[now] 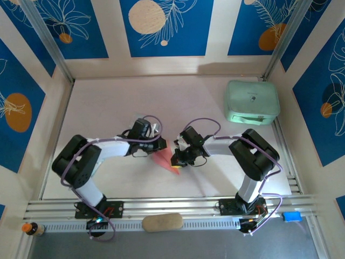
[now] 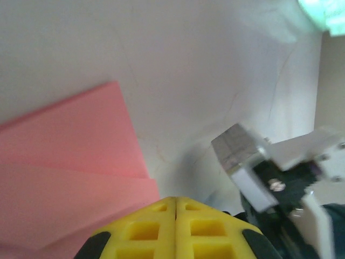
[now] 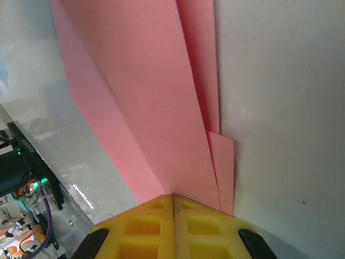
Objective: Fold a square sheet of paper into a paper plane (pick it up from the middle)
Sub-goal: Fourth fold the wing at the center of the table.
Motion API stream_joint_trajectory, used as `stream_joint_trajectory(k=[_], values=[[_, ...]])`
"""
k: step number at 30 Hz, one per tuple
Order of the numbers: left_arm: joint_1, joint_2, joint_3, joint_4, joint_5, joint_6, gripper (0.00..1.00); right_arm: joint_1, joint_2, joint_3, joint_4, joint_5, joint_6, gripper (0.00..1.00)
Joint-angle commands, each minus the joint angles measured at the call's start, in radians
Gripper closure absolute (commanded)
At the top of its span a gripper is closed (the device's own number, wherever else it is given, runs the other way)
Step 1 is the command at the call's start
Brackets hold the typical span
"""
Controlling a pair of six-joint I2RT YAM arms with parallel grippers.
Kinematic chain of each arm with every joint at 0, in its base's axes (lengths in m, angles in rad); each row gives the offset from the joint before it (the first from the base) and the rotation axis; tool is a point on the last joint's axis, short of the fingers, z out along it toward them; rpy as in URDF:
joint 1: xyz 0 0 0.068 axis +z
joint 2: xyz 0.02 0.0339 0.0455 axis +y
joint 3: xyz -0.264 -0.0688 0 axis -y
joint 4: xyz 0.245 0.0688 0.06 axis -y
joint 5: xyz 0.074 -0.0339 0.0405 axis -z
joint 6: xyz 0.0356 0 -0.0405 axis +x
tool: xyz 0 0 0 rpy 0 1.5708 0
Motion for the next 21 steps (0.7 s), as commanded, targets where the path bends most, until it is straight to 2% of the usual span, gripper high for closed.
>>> stream_joint_trajectory(k=[1, 10, 12, 21], values=[[-0.013, 0.058, -0.052, 0.095, 0.02, -0.06, 0.96, -0.008, 0.011, -0.038, -0.142, 0.066, -0.018, 1.0], [-0.013, 0.093, -0.151, 0.153, -0.021, -0.086, 0.97, -0.008, -0.11, -0.022, -0.09, -0.033, -0.018, 1.0], [-0.013, 0.091, -0.158, 0.155, -0.022, -0.086, 0.97, -0.004, -0.108, -0.029, -0.102, -0.013, -0.016, 1.0], [-0.013, 0.088, -0.169, 0.16, -0.046, -0.095, 0.98, -0.014, -0.115, -0.173, -0.028, -0.042, 0.024, 1.0]])
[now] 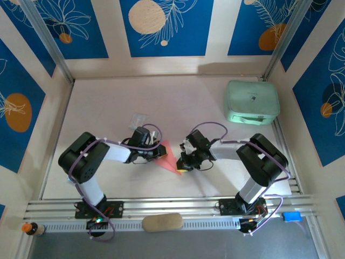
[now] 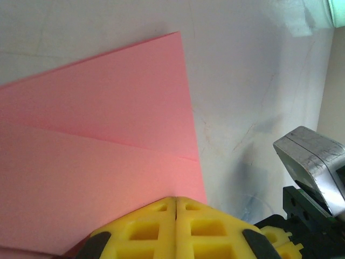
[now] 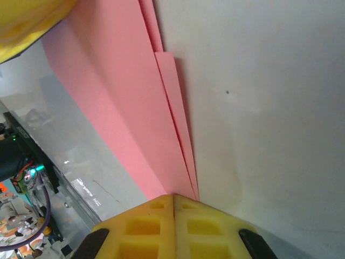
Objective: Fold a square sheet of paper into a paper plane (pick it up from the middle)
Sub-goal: Fourth fold the wing at the center of the table.
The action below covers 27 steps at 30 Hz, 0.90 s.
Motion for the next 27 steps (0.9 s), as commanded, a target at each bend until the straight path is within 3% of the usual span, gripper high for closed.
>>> stream_joint_trajectory(k=[1, 9, 13, 17, 27], values=[[-0.002, 0.022, -0.038, -0.07, -0.06, -0.007, 0.97, 0.008, -0.024, -0.065, -0.023, -0.015, 0.026, 1.0], [-0.001, 0.01, -0.052, -0.04, -0.061, -0.036, 0.98, -0.004, -0.182, -0.087, -0.067, 0.046, 0.082, 0.95], [-0.002, -0.01, -0.069, -0.034, -0.082, -0.066, 0.98, -0.043, -0.26, -0.156, -0.032, 0.019, 0.196, 0.73], [-0.002, -0.018, -0.071, -0.042, -0.092, -0.088, 0.98, -0.042, -0.279, -0.185, 0.01, -0.024, 0.256, 0.62], [-0.002, -0.015, -0.078, -0.022, -0.093, -0.114, 0.98, -0.018, -0.205, -0.172, 0.075, -0.075, 0.29, 0.63]])
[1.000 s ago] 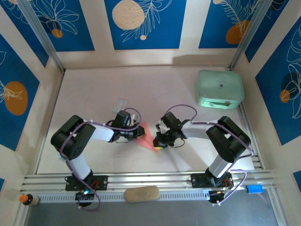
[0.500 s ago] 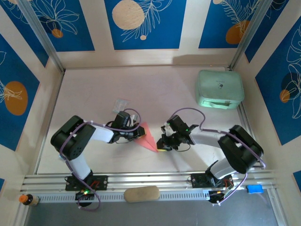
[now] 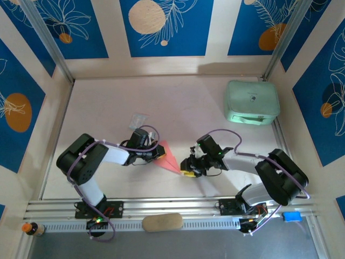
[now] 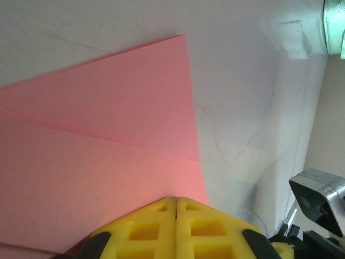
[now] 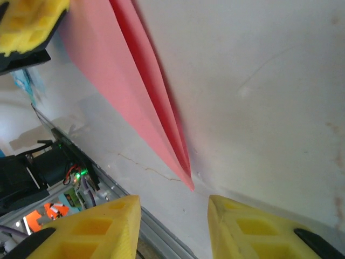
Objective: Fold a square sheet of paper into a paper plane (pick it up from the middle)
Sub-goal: Fourth fold the wing at the center of the table, then turn over the paper at the center of the table.
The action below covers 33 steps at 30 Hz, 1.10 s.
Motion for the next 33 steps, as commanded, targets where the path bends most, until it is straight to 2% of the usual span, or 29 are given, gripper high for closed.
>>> stream_joint_trajectory(k=[1, 5, 9, 18, 26, 29, 33], values=[[-0.002, 0.008, -0.031, -0.075, -0.049, -0.011, 0.98, 0.013, 0.033, 0.016, -0.009, -0.024, 0.025, 0.63], [-0.002, 0.004, -0.034, -0.072, -0.049, -0.016, 0.98, 0.015, 0.065, 0.009, 0.047, -0.041, 0.041, 0.64], [-0.001, -0.002, -0.034, -0.072, -0.047, -0.014, 0.98, 0.033, 0.08, 0.026, 0.106, -0.067, 0.05, 0.72], [-0.002, -0.045, -0.038, -0.072, -0.043, -0.019, 0.97, 0.03, 0.096, 0.036, 0.163, -0.037, 0.072, 0.66], [-0.001, -0.047, -0.037, -0.054, -0.033, -0.025, 0.95, 0.004, 0.102, 0.02, 0.225, -0.044, 0.063, 0.66], [-0.002, -0.046, -0.037, -0.047, -0.031, -0.027, 0.95, -0.004, 0.109, 0.014, 0.247, -0.057, 0.061, 0.7], [-0.002, -0.054, -0.043, -0.04, -0.032, -0.033, 0.93, -0.006, 0.117, 0.011, 0.265, -0.069, 0.057, 0.79]])
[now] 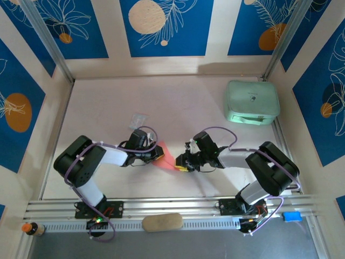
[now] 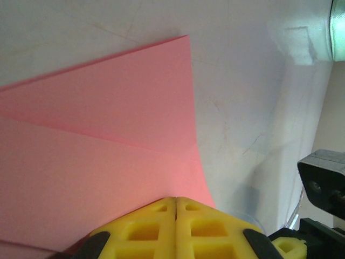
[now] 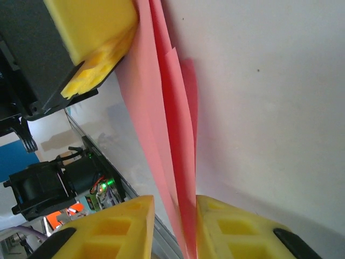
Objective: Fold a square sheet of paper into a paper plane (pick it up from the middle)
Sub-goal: Turn over the paper at the center of the table.
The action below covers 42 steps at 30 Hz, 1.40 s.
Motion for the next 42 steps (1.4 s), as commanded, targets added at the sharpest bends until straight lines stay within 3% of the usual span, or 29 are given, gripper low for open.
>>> stream_joint_trajectory(k=[1, 5, 11, 20, 30, 42], values=[[-0.002, -0.022, -0.022, -0.017, -0.01, -0.01, 0.93, -0.005, 0.011, -0.01, 0.028, -0.038, -0.008, 0.82], [-0.002, -0.05, -0.024, -0.02, -0.013, -0.008, 0.9, -0.006, 0.006, -0.009, 0.026, -0.043, -0.022, 0.91], [-0.004, -0.147, -0.02, -0.047, -0.032, 0.029, 0.81, -0.012, -0.072, 0.011, -0.101, 0.023, -0.096, 0.95], [-0.006, -0.391, 0.024, -0.329, -0.173, 0.193, 0.75, -0.015, -0.269, 0.057, -0.395, 0.248, -0.254, 0.96], [-0.006, -0.534, -0.008, -0.375, -0.209, 0.219, 0.75, 0.02, -0.36, 0.195, -0.679, 0.408, -0.109, 0.96], [-0.005, -0.569, 0.024, -0.493, -0.229, 0.264, 0.75, 0.07, -0.422, 0.227, -0.778, 0.465, -0.06, 0.96]])
